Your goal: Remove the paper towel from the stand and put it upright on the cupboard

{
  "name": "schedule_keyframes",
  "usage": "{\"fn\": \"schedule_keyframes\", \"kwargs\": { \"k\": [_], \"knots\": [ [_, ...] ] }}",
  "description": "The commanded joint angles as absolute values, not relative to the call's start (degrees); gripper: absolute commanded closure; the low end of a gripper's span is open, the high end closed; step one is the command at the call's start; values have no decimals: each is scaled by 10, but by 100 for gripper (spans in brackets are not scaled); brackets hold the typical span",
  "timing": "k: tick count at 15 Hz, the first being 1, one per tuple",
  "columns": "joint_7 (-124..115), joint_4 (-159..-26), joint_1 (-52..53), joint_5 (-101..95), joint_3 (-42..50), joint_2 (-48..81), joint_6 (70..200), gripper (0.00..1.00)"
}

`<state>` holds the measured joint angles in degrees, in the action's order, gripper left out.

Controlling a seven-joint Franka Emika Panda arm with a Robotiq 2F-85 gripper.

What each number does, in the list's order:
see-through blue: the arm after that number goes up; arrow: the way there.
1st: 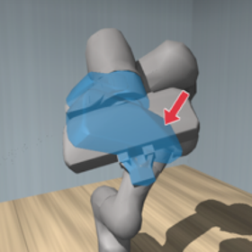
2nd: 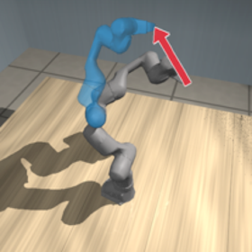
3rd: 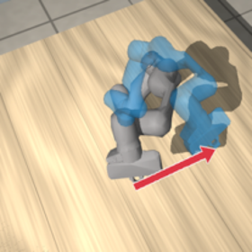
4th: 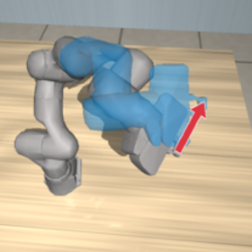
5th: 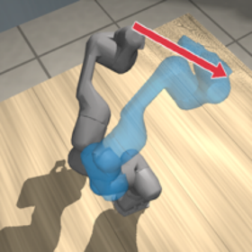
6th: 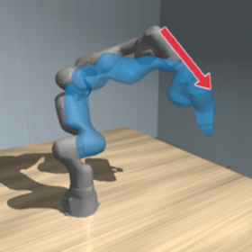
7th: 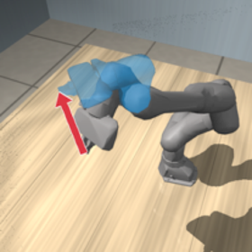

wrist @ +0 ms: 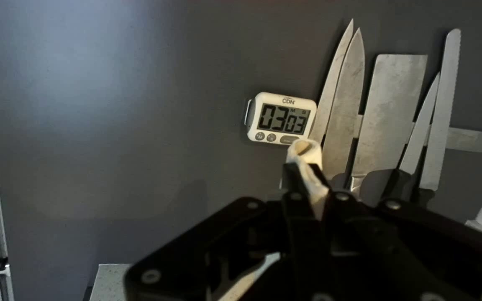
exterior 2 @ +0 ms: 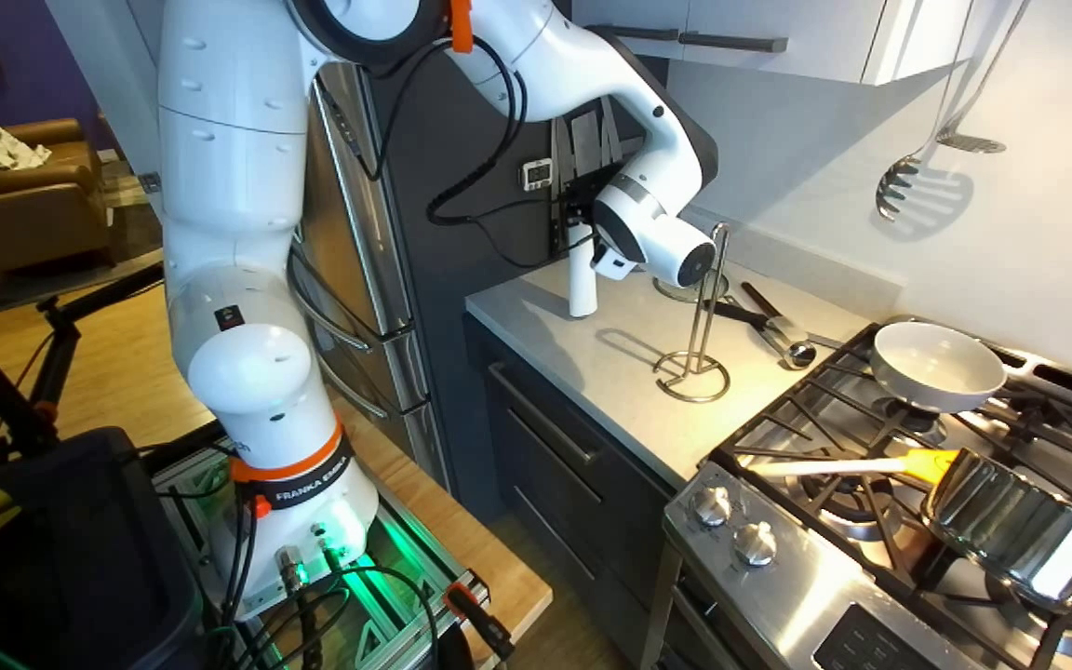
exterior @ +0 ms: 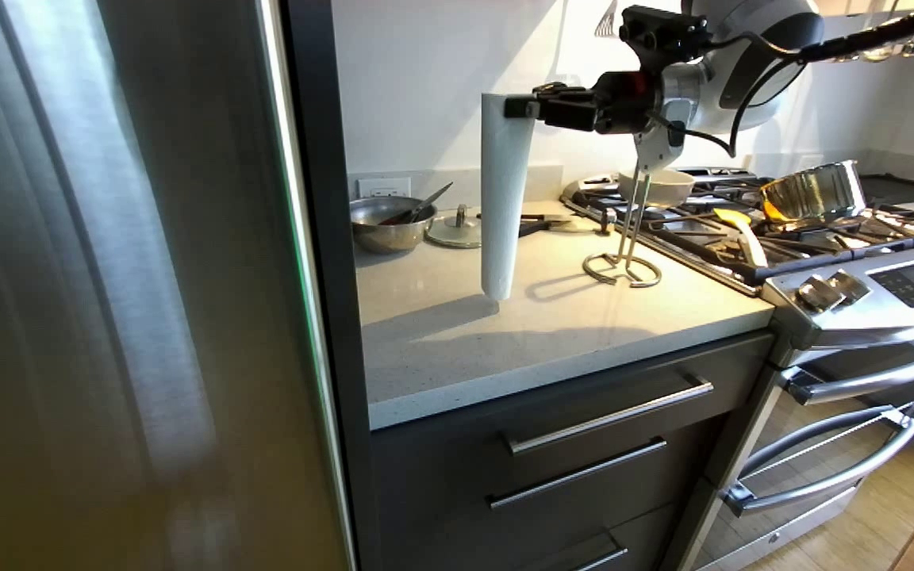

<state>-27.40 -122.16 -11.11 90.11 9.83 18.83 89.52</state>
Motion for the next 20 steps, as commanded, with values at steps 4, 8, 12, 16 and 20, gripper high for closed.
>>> {"fn": "schedule_keyframes", "kwargs": {
  "k": [4,8,12,16,20],
  "knots": [
    [-270,-1246,-113,909,108,183,893,90],
    [-261,-1250,-115,907,109,184,889,88],
    [-257,-1254,-116,901,112,184,888,45],
    [-247,-1263,-118,900,116,184,887,14],
    [-238,-1274,-120,898,121,182,888,0]
  ]
}}
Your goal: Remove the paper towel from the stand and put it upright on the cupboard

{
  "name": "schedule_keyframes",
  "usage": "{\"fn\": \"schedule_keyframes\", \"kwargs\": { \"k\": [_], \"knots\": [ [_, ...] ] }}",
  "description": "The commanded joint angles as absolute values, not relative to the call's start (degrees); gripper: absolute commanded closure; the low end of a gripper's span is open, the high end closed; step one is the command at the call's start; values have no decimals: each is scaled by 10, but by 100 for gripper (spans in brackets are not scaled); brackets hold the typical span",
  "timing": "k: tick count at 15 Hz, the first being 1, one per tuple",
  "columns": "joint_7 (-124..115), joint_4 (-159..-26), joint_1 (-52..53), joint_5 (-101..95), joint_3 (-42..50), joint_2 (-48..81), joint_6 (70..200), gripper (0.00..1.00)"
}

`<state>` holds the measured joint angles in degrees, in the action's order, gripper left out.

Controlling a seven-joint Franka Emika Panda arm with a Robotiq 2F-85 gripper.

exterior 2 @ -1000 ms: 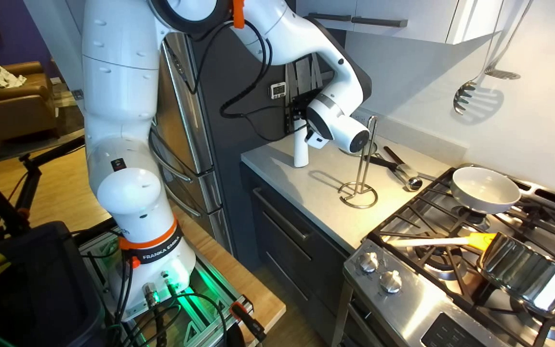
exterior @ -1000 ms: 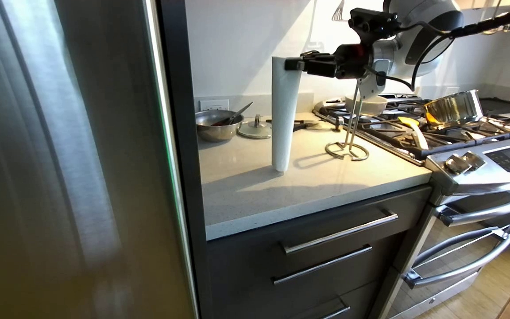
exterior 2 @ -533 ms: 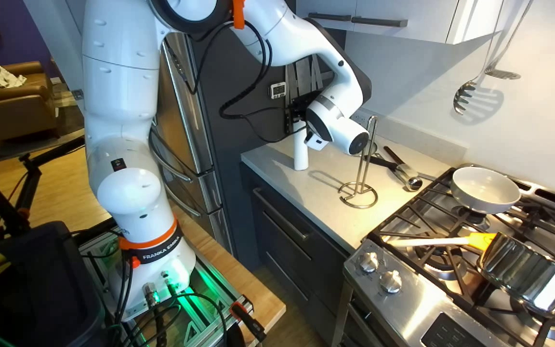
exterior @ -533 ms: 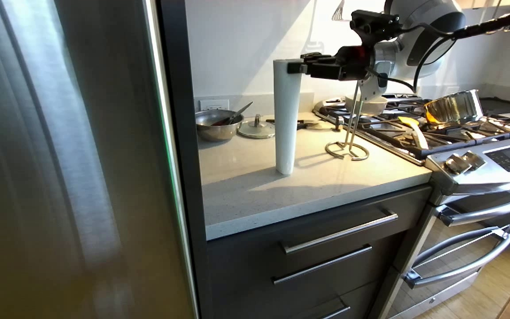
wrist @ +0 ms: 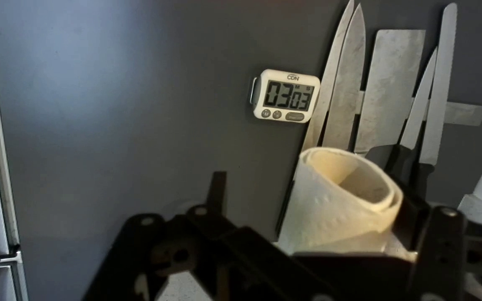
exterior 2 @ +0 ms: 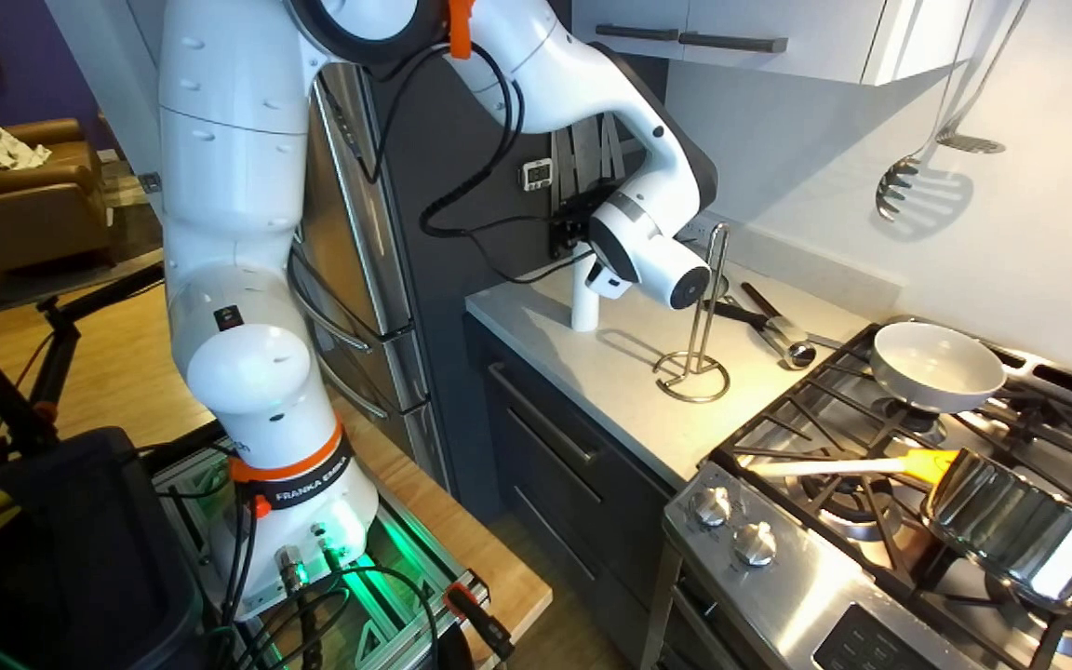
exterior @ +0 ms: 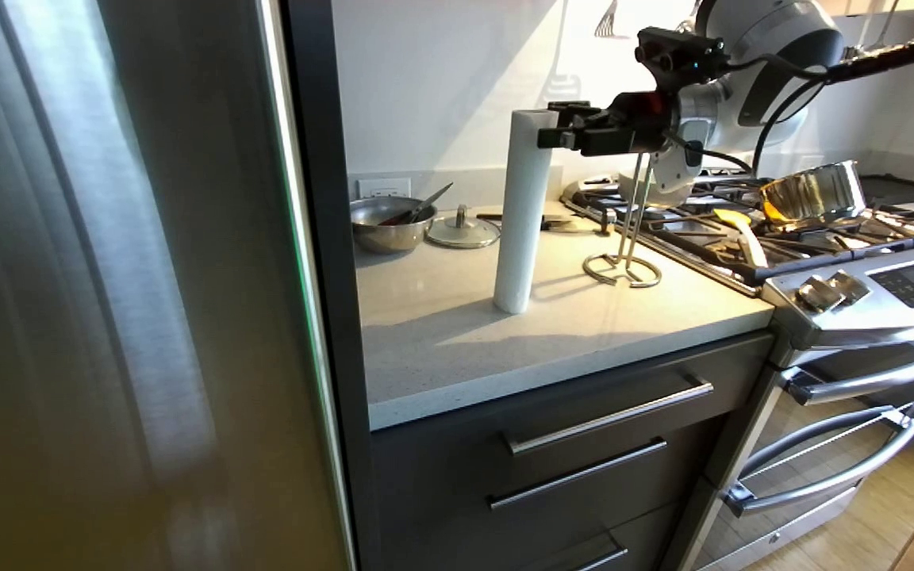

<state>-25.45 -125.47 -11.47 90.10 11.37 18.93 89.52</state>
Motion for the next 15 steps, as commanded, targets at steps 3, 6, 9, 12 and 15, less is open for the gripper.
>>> {"fn": "schedule_keyframes", "kwargs": {
  "k": [3,6,9,12,15],
  "knots": [
    [-233,-1280,-119,886,127,174,893,0],
    [-241,-1278,-117,854,137,159,905,1],
    [-252,-1271,-117,815,145,144,903,0],
    [-262,-1264,-118,781,148,127,899,0],
    [-274,-1257,-118,752,150,111,905,0]
  ]
}}
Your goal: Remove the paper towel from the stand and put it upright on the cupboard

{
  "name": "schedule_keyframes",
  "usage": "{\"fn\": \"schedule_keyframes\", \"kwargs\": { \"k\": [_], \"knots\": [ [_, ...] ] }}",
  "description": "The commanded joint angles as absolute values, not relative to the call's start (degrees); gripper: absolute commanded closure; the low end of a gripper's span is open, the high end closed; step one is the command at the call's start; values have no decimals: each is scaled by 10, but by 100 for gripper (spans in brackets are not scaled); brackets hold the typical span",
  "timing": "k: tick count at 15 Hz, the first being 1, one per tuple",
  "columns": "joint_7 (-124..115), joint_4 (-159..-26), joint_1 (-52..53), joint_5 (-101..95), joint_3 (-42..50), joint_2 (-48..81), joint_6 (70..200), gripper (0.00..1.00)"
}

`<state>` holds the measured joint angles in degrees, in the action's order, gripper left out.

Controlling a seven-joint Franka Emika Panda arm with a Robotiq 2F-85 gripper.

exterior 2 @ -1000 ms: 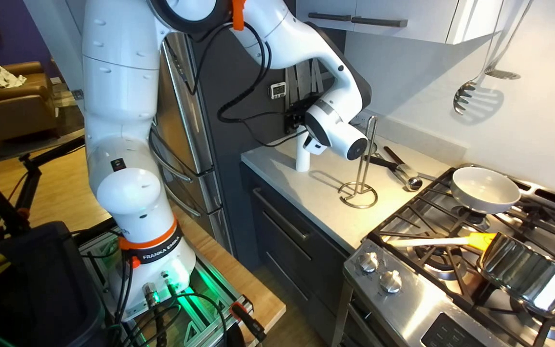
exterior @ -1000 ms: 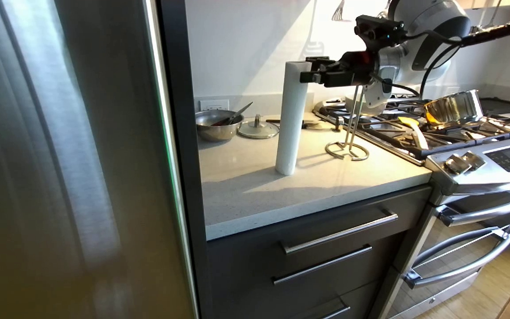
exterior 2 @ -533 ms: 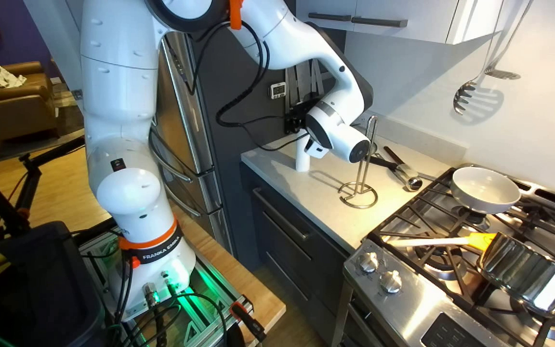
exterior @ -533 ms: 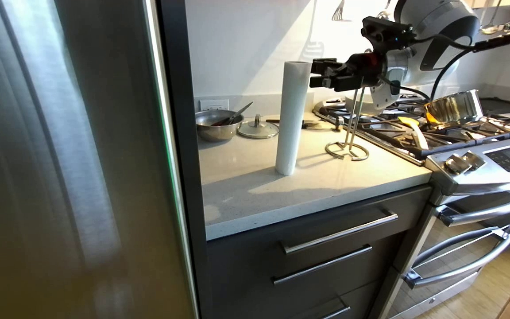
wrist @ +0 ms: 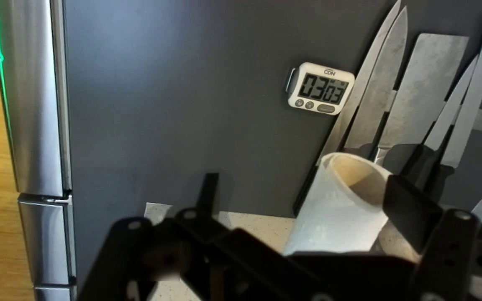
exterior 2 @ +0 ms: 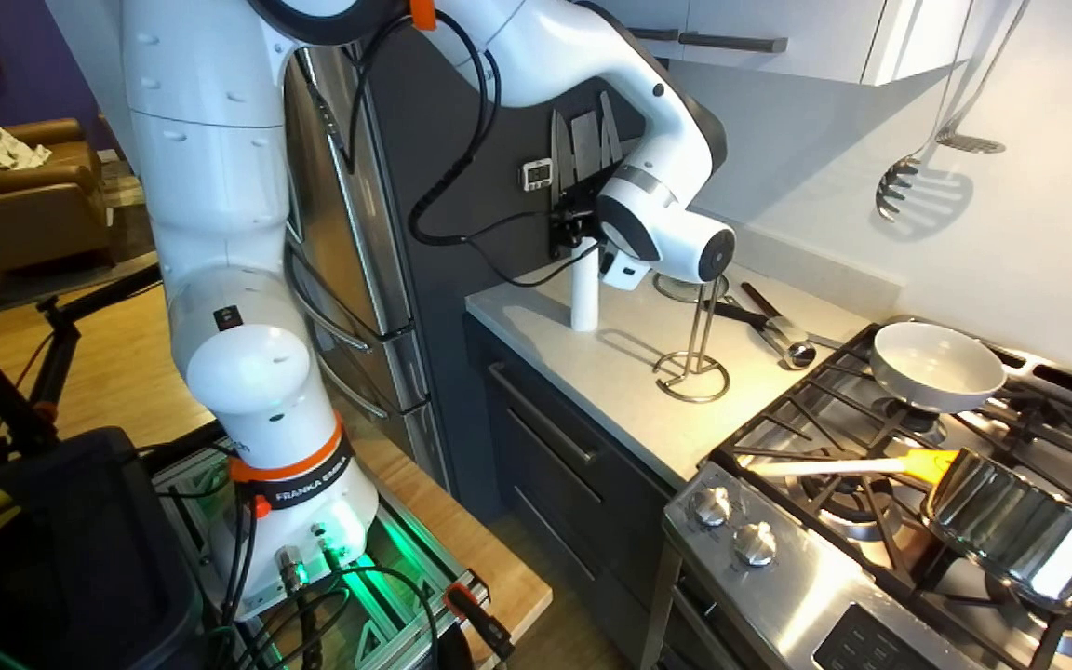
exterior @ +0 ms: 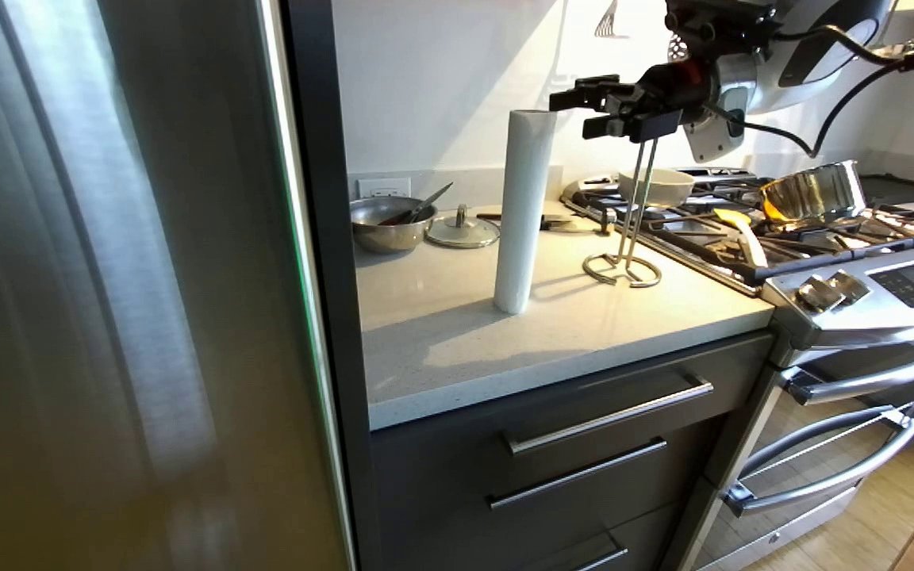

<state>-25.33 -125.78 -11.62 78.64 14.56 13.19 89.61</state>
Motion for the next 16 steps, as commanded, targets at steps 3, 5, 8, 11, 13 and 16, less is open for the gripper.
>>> {"fn": "schedule_keyframes", "kwargs": {
  "k": [3,5,8,11,13,16],
  "knots": [
    [-286,-1248,-116,716,151,96,915,0],
    [-296,-1239,-114,681,152,79,927,0],
    [-324,-1219,-112,612,151,50,950,0],
    [-352,-1187,-109,530,144,19,978,0],
    [-368,-1161,-109,473,137,1,986,0],
    [-387,-1121,-108,388,123,-19,985,0]
  ]
}}
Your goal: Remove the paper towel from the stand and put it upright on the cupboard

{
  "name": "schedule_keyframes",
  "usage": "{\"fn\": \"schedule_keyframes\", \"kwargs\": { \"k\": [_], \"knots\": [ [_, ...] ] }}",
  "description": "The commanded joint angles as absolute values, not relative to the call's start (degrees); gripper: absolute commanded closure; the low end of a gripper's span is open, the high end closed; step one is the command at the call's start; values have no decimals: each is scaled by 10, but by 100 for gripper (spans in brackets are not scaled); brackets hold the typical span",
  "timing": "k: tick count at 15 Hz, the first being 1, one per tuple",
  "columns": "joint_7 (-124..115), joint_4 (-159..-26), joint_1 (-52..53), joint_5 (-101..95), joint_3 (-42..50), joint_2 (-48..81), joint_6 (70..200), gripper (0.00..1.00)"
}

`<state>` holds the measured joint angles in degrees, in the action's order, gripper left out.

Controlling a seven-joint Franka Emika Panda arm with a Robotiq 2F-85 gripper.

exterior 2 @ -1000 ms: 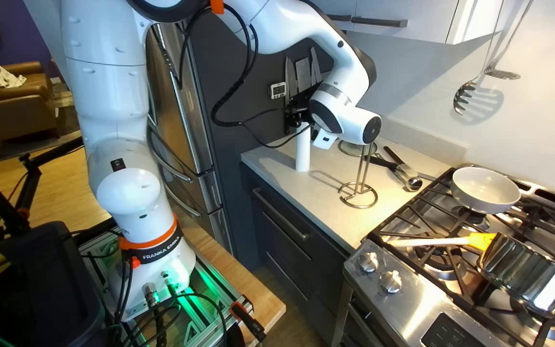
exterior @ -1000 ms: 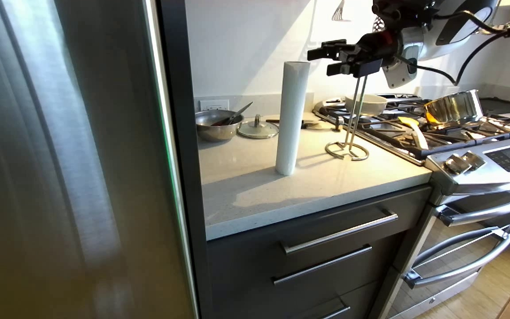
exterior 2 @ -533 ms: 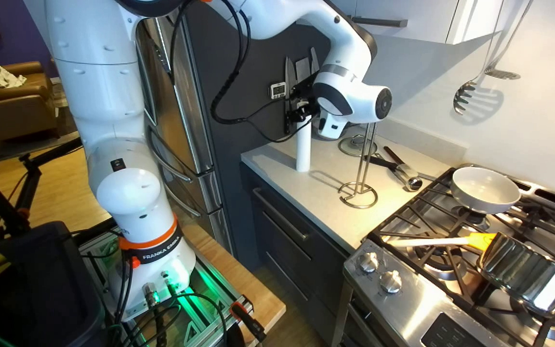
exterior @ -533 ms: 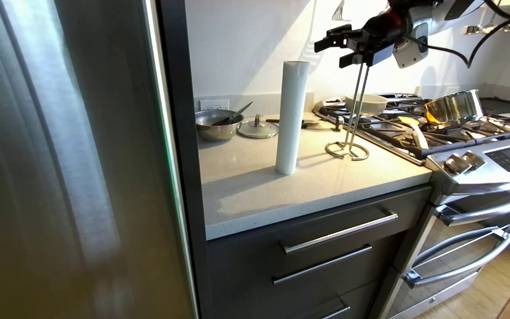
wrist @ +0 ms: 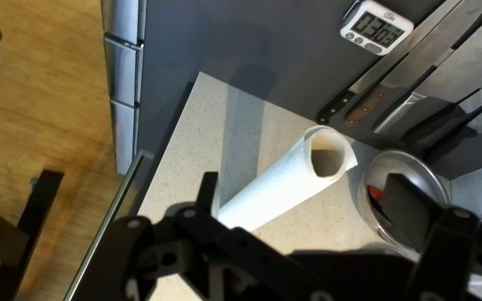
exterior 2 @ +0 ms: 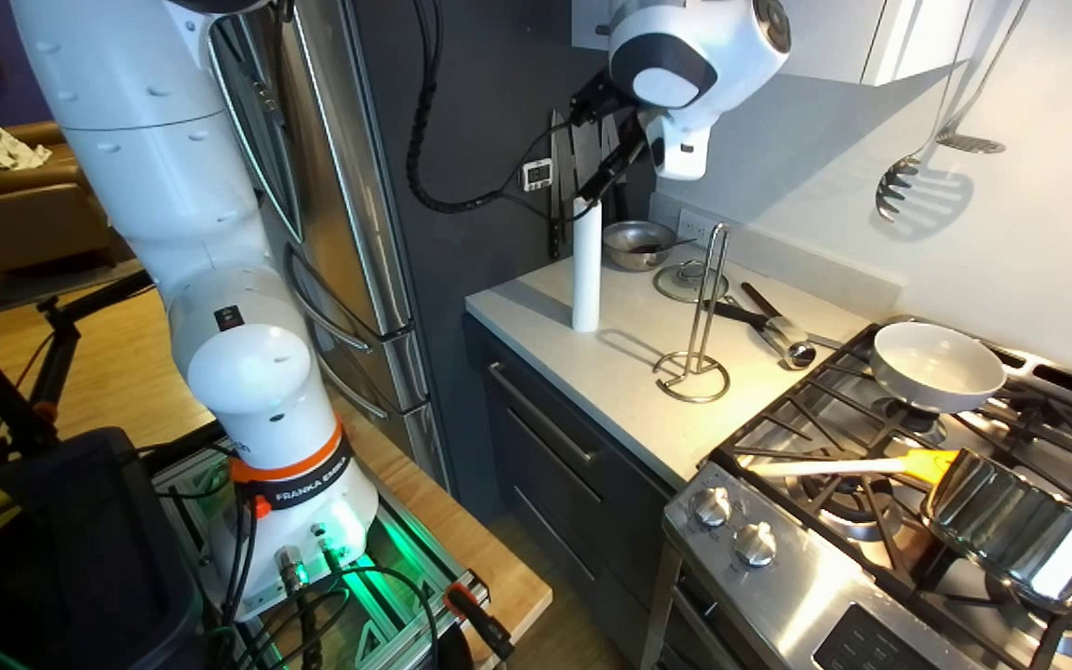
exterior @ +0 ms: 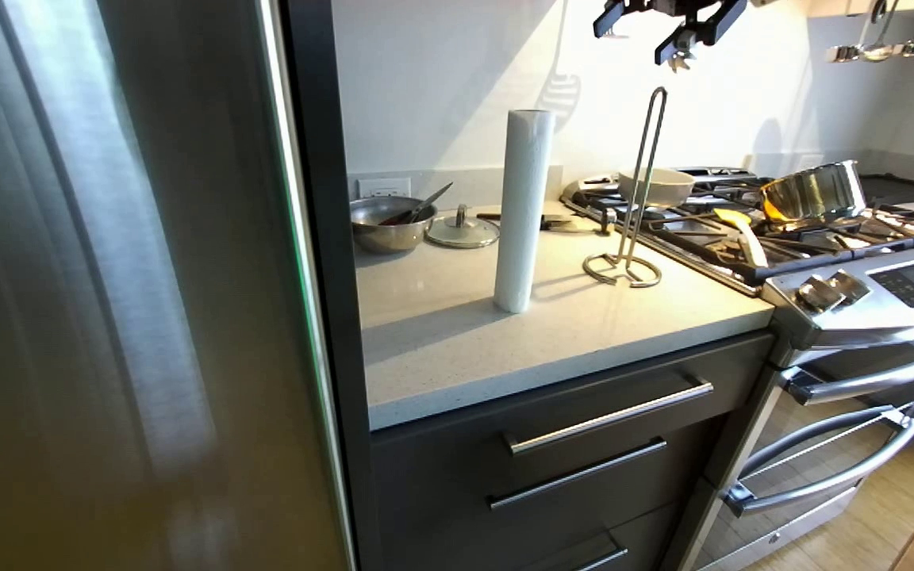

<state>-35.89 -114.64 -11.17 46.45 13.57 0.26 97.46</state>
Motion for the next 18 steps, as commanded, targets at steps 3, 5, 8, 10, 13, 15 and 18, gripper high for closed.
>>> {"fn": "schedule_keyframes", "kwargs": {
  "k": [3,5,8,10,13,15,18],
  "knots": [
    [-399,-1086,-106,306,108,-33,994,0],
    [-406,-1066,-103,250,97,-44,998,0],
    [-408,-1052,-98,165,82,-59,1021,0],
    [-409,-1050,-95,108,72,-71,1043,0],
    [-411,-1061,-95,27,59,-94,1096,0],
    [-400,-1040,-95,54,64,-76,1077,0],
    [-401,-1040,-95,41,62,-81,1083,0]
  ]
}}
